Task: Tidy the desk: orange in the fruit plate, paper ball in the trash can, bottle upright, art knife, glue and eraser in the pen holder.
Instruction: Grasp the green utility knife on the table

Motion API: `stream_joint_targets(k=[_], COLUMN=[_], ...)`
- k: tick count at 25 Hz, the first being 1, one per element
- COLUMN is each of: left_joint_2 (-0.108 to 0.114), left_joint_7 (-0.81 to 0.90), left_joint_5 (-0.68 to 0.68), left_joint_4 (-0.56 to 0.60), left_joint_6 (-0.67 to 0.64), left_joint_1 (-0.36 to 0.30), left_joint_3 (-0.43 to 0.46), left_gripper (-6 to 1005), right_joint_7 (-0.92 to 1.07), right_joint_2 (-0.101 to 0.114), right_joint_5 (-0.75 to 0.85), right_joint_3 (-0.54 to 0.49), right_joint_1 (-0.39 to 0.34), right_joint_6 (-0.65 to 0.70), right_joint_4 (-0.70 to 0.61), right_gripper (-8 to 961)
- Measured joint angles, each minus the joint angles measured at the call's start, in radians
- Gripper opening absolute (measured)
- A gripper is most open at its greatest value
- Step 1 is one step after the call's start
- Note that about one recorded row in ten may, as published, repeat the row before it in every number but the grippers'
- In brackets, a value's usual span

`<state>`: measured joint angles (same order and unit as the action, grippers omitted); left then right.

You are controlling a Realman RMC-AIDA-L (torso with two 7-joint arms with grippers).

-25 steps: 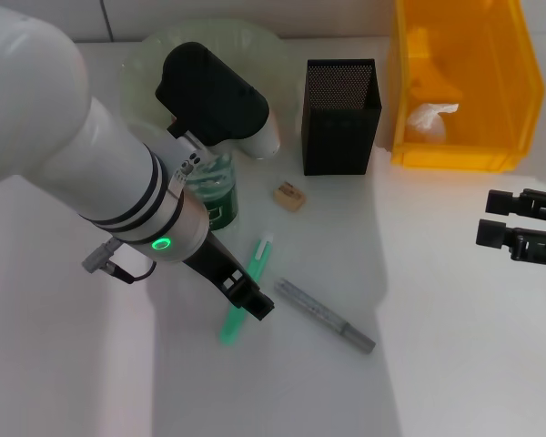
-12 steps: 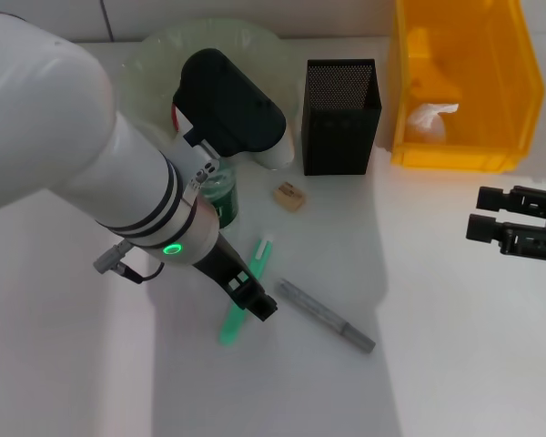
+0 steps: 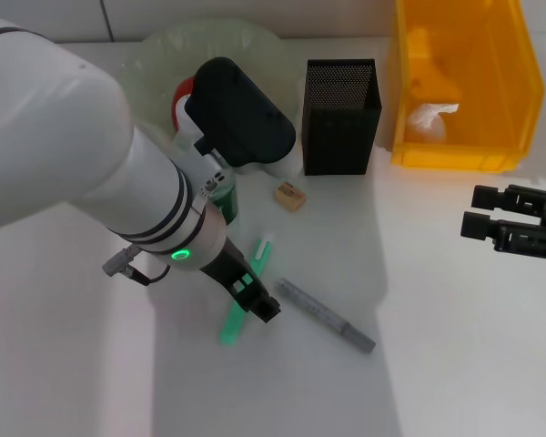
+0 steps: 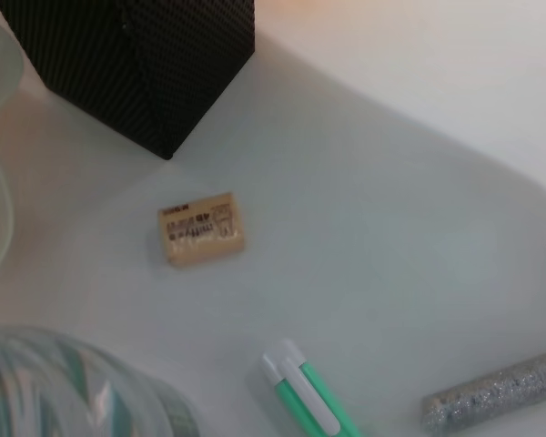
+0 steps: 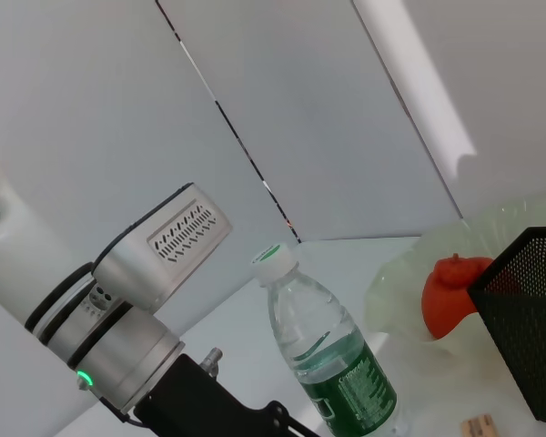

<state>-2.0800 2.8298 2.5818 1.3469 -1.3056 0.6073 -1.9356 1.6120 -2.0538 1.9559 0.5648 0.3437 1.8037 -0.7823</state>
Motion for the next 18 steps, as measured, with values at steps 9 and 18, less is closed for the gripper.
stream_joint_targets(k=[9,18], left_joint_2=[0.0,0.0], left_joint_7=[0.002,0.012], left_joint_5=[0.015,0.042], left_joint_4=[-0.005,-0.024], left_joint_6=[0.015,0.026], left_joint_1=[0.0,0.01], left_joint_3=[-0.012,-0.035], left_gripper=[754,543], right_joint_7=[-0.003,-0.011], right_joint_2=[0.001,0.0], right_joint_5=[0.0,0.0], right_joint_3=[-0.002,0.001], right_joint_1=[0.0,0.0], right_joint_6=[0.0,-0.011], right_joint_4=[0.0,0.005], right_gripper=[738,738])
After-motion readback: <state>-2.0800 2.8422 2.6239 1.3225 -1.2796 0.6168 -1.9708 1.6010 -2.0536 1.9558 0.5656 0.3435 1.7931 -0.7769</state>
